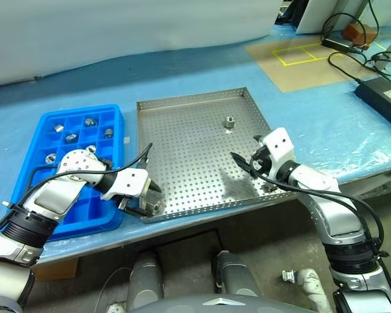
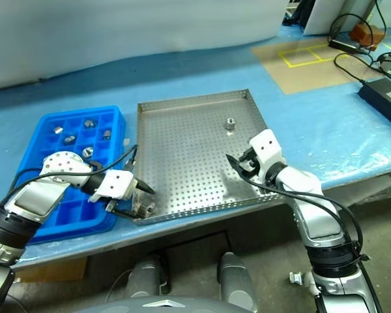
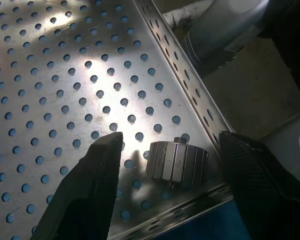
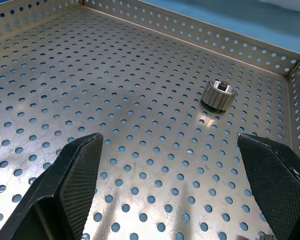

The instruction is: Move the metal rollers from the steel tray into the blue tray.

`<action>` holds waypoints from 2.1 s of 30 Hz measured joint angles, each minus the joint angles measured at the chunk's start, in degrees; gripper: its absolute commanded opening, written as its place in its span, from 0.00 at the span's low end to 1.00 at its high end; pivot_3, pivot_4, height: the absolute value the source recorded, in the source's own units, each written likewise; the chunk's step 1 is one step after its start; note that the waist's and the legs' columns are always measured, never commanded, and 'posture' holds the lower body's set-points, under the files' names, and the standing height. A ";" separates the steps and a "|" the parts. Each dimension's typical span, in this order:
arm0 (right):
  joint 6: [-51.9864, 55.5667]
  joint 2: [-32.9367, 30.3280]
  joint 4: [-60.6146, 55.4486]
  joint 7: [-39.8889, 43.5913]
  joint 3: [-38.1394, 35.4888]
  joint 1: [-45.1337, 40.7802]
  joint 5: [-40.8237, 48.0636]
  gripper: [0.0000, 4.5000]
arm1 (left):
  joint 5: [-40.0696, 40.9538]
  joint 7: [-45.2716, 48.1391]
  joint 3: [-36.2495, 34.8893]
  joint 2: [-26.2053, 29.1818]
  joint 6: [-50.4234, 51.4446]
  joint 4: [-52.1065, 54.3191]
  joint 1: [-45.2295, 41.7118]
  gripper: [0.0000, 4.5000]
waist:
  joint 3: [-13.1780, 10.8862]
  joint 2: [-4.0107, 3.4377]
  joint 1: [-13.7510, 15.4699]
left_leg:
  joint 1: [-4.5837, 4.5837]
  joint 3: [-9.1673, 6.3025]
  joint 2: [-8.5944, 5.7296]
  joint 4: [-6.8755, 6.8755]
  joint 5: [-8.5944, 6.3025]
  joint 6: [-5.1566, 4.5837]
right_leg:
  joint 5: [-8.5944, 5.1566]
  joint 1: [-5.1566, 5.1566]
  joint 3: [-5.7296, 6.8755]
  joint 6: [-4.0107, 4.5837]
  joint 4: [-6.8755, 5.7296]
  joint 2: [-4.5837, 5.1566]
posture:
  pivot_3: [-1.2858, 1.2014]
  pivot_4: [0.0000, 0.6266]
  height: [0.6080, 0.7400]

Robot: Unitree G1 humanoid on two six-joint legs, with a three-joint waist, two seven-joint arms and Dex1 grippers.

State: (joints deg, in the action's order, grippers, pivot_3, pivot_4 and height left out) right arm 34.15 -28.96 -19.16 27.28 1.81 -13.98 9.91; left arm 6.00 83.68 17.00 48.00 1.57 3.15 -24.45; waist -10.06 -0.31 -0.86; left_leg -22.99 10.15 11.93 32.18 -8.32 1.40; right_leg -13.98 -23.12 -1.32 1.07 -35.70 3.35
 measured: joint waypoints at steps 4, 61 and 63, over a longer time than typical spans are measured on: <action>0.11 -0.05 -0.35 -0.07 -0.01 0.05 0.00 1.00 | -1.85 -0.16 0.98 0.00 -4.73 -1.70 -1.48 0.72 | 0.01 -0.01 0.00 | 0.07 0.00 0.01 0.00 0.00 0.00 | 0.00 0.04 0.00 0.00 -0.03 -0.01 | 0.36 0.24 1.00; -4.25 2.86 5.72 -0.07 2.54 -2.87 -2.50 1.00 | -9.46 -20.40 -3.81 -14.62 3.13 -26.98 -28.83 0.72 | 0.07 -0.09 0.31 | 0.07 0.03 -0.07 0.07 -0.03 -0.05 | 0.05 0.03 -0.21 0.06 0.00 -0.07 | 0.39 0.24 1.00; -5.03 3.65 6.69 -0.10 3.14 -3.39 -2.80 1.00 | -11.37 -23.44 -3.69 -15.44 2.76 -31.72 -33.48 0.72 | 0.07 -0.08 0.23 | 0.00 0.01 -0.07 0.08 -0.03 -0.05 | 0.05 -0.02 -0.21 0.05 0.01 -0.08 | 0.39 0.24 1.00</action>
State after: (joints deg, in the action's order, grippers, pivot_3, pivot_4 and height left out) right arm 29.12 -25.31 -12.47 27.18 4.95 -17.37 7.11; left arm -5.37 60.24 13.31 32.56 4.33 -28.57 -57.94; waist -9.99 -0.40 -0.63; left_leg -22.99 10.17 11.87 32.26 -8.35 1.35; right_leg -13.92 -23.14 -1.53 1.12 -35.70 3.27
